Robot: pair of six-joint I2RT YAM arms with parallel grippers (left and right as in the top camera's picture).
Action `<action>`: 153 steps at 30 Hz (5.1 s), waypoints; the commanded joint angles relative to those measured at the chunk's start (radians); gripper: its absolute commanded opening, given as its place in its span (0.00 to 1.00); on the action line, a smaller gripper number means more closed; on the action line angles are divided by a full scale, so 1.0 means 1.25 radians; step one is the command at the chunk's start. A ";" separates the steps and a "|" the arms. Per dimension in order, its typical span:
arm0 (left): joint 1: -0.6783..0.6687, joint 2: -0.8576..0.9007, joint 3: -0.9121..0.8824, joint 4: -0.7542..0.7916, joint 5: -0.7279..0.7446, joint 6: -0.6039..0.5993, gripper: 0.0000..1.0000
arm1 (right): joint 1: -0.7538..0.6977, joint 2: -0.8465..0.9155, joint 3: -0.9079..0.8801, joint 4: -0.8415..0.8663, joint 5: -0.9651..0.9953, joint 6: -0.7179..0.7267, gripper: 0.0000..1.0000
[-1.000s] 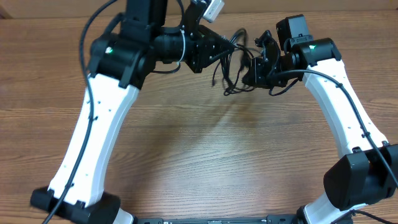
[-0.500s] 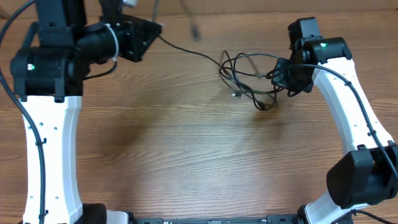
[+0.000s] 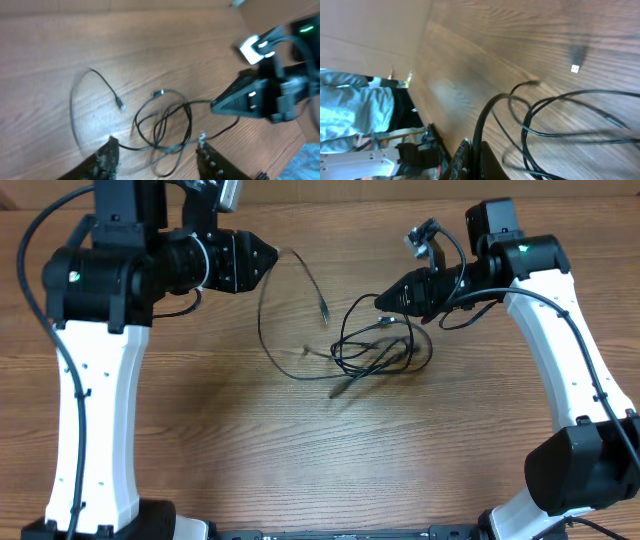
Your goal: Untangle cables
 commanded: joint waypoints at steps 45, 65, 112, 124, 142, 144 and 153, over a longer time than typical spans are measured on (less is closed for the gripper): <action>-0.208 0.187 0.003 0.181 -0.212 0.088 0.04 | -0.017 -0.056 0.254 -0.018 0.133 0.259 0.04; -0.169 -0.053 0.005 0.390 0.018 -0.126 0.04 | -0.016 -0.052 0.253 -0.153 0.160 0.217 0.70; -0.144 -0.054 0.005 0.121 -0.403 -0.052 0.04 | 0.039 0.001 0.222 -0.199 0.963 0.412 0.10; -0.042 -0.072 0.005 0.118 -0.419 -0.053 0.04 | -0.127 0.001 0.222 -0.201 0.999 0.443 0.04; 0.138 -0.072 0.005 0.109 -0.513 -0.150 0.04 | -0.442 0.000 0.222 -0.197 1.000 0.528 0.04; 0.152 -0.072 0.005 0.109 -0.514 -0.166 0.04 | -0.479 0.000 0.222 -0.196 0.999 0.555 0.04; 0.228 -0.072 0.005 0.104 -0.507 -0.254 0.04 | -0.641 0.001 0.222 -0.159 0.854 0.604 0.04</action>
